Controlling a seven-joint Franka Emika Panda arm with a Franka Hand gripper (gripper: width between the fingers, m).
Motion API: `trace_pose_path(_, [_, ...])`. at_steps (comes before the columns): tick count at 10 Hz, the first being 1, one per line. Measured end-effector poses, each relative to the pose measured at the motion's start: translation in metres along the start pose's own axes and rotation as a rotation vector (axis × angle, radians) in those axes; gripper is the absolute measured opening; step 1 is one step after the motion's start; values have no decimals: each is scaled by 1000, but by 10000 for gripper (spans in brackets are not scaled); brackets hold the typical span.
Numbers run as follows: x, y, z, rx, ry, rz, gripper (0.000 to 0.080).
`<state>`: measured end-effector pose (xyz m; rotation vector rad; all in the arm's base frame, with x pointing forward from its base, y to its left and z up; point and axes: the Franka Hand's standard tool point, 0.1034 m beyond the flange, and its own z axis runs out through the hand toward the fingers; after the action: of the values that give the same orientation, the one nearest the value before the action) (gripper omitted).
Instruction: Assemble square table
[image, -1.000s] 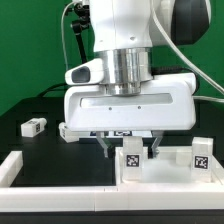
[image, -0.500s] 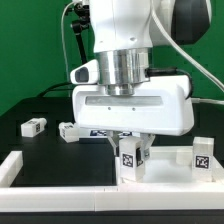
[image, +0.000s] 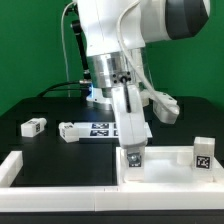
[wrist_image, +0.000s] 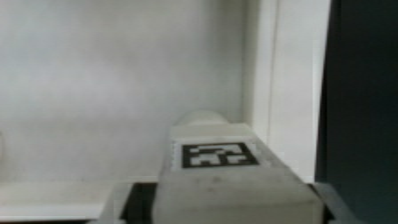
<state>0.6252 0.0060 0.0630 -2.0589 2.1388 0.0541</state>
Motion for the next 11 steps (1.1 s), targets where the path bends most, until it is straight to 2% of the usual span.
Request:
trace_pose_path(2, [-2,0,1,-2,2,61,288])
trace_pose_path(3, [-2,1,1,-2,2,14,487])
trace_pose_path(4, [-1,2,1,-14,4,-156,487])
trace_pose_path(5, [0,4,1,-36,8,-407,623])
trace_pose_path(6, [-3,6,1,-71,7,-631,644])
trace_pose_path(7, [-2,6,1,-68,8,-648,644])
trace_pose_path(9, [-1,6,1,-73,8,-841,648])
trace_pose_path(10, [-1,4,0,-83,29,-1017,649])
trace_pose_path(11, [3,0,-3,-97,43,-1316,649])
